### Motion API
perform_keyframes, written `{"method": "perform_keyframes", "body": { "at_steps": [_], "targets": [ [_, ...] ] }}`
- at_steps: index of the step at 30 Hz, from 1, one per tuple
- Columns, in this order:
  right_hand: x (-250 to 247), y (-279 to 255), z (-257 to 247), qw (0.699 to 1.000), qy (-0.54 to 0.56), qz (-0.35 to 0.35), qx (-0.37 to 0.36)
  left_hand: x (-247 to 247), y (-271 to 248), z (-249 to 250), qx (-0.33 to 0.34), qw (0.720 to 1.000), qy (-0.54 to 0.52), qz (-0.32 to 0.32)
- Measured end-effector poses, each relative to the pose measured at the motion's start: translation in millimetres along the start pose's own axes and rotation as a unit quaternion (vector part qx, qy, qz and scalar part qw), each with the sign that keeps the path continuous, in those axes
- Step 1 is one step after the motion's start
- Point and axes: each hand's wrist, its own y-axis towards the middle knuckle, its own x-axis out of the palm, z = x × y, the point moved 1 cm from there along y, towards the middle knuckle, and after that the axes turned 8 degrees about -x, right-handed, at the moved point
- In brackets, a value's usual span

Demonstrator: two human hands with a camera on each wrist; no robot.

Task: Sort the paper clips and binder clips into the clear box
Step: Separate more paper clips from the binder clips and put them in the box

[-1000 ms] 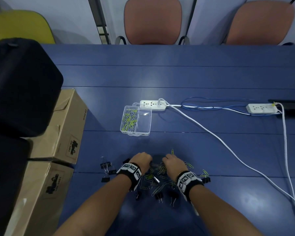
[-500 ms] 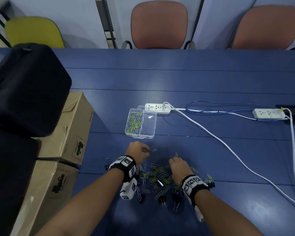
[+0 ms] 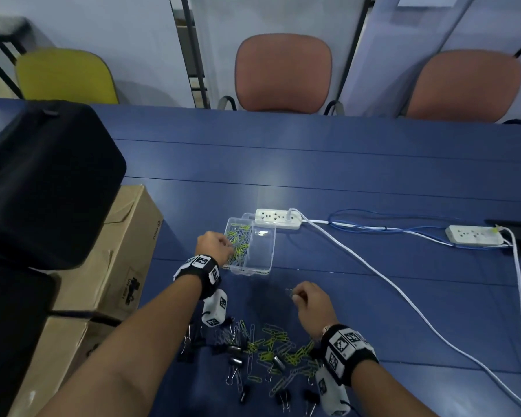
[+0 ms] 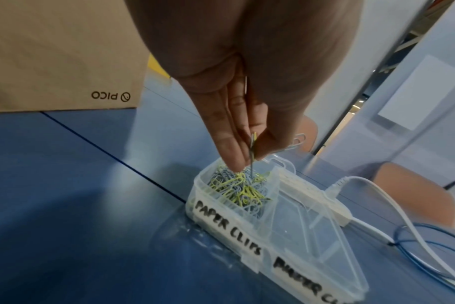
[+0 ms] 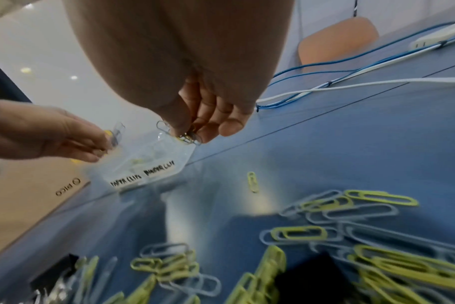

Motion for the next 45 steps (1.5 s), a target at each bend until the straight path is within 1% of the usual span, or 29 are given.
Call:
{"method": "perform_keyframes", "body": {
  "at_steps": [4, 9, 12, 15, 20, 21, 23, 24, 28, 30, 32, 34, 37, 39, 41, 43, 45],
  "targets": [
    [3, 33, -26, 0.999, 0.049, 0.004, 0.016, 13, 14, -2, -0.015, 0.999, 0.031, -0.015],
    [11, 89, -64, 0.994, 0.101, 0.015, 0.039, 13, 19, -4, 0.006, 0.995, 0.077, -0.07],
    [23, 128, -78, 0.993, 0.094, 0.004, 0.068, 8, 20, -8, 0.014, 0.992, 0.085, -0.093],
    [38, 161, -90, 0.994, 0.081, -0.008, 0.079, 2, 21, -15, 0.008, 0.995, 0.05, -0.086],
    [57, 207, -92, 0.988, 0.08, -0.007, 0.132, -2, 23, -30, -0.003, 0.998, -0.033, -0.052],
    [60, 215, -88, 0.987, 0.073, -0.028, 0.139, -3, 23, -32, -0.005, 0.998, -0.044, -0.046],
    [63, 226, -80, 0.987, 0.056, -0.072, 0.129, -6, 22, -34, 0.003, 0.998, -0.049, -0.037],
    [60, 228, -81, 0.988, 0.055, -0.079, 0.125, -7, 21, -35, 0.005, 0.998, -0.055, -0.036],
    [41, 213, -88, 0.985, 0.084, -0.085, 0.127, -10, 16, -38, 0.015, 0.998, -0.052, -0.034],
    [31, 195, -87, 0.984, 0.106, -0.073, 0.125, -8, 9, -37, 0.022, 0.998, -0.043, -0.036],
    [20, 172, -82, 0.986, 0.112, -0.061, 0.108, -4, -4, -33, 0.043, 0.998, -0.028, -0.041],
    [10, 142, -72, 0.99, 0.086, -0.064, 0.087, 3, -24, -30, 0.082, 0.995, 0.0, -0.059],
    [-6, 88, -51, 0.995, -0.005, -0.087, 0.057, 23, -62, -28, 0.136, 0.98, 0.073, -0.124],
    [-18, 51, -30, 0.992, -0.075, -0.085, 0.052, 40, -88, -31, 0.174, 0.959, 0.148, -0.17],
    [-28, 19, -1, 0.983, -0.14, -0.092, 0.081, 58, -110, -36, 0.204, 0.927, 0.226, -0.22],
    [-34, -9, 26, 0.964, -0.204, -0.117, 0.124, 77, -128, -44, 0.228, 0.885, 0.322, -0.247],
    [-34, -33, 42, 0.949, -0.251, -0.13, 0.137, 92, -141, -53, 0.233, 0.838, 0.422, -0.255]
  ]
}}
